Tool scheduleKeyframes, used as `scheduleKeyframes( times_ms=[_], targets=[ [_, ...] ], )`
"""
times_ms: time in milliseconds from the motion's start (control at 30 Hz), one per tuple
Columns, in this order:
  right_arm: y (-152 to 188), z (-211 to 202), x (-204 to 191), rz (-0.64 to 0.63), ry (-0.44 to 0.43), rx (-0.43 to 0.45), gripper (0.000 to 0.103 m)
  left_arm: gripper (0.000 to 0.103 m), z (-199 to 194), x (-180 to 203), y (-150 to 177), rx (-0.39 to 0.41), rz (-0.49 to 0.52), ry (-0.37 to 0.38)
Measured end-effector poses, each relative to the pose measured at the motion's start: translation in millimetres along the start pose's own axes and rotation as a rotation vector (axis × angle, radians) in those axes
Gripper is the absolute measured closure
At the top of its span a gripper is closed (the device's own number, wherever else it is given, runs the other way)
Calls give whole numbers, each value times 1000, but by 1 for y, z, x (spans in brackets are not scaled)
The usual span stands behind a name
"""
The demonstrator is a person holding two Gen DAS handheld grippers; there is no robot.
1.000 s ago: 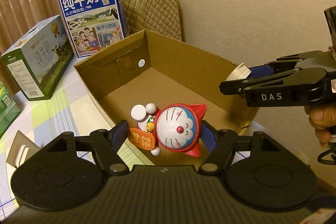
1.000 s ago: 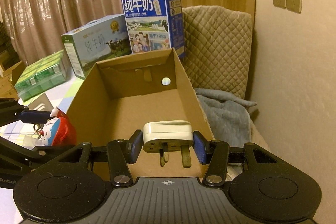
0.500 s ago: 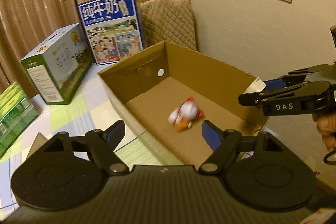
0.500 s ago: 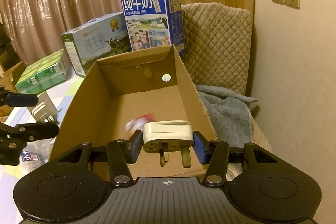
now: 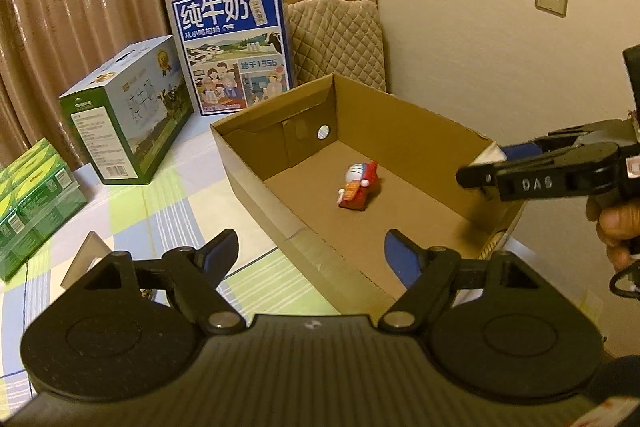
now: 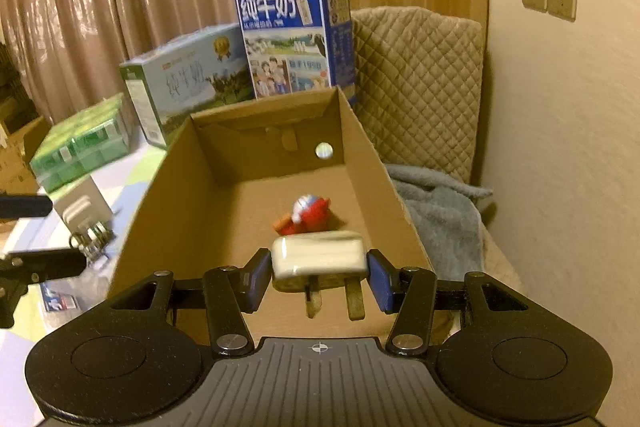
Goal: Organize rigid objects
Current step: 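Open the right tool to drop the plug adapter into the box, then grasp the blue floss box with the right tool while the left tool approaches the white remote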
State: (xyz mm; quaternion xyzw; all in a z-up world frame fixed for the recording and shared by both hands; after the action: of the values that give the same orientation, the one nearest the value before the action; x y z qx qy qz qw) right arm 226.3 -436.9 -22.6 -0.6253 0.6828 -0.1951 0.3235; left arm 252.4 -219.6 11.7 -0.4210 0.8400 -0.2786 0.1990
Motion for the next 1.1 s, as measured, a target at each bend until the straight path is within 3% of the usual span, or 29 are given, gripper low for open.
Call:
scheduleKeyframes(
  times_ms=[33,67,133,533,900,1100],
  targets=[
    [-2,-3,0,3,-4,15,48,26,-1,-1,1,1,-6,-3],
    [-4,-6,0,15,-4,34,33,26,-1,-3,2,1,-11,-6],
    [-9,-15,2,42,-17,72,25,26,-4,-7,4,4,-21,-11],
    [-9,-54,-24,41,-27,82,25,26,-36,-37,40,0,-104,-46],
    [11,-88,-94,-43,-85,102,25,26,-90,-87,84,19,-200,-123],
    [28,-82,-143,-119,-143,94,25,26,-106,-126,118,-2,-250,-195]
  ],
)
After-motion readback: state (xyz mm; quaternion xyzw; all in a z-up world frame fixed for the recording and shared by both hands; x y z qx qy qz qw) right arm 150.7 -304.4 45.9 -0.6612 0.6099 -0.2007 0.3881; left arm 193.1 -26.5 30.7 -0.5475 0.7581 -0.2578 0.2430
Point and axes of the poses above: each gripper's, at about its wrist camera, not at the fingertips, and z roughly the way its jaws point, x to its right, y to its underside, the point moved 5 cm from there along z, roughly the way its jaws point, and after that the axes turned 12 degrees about -x, right-handed, at the moved point
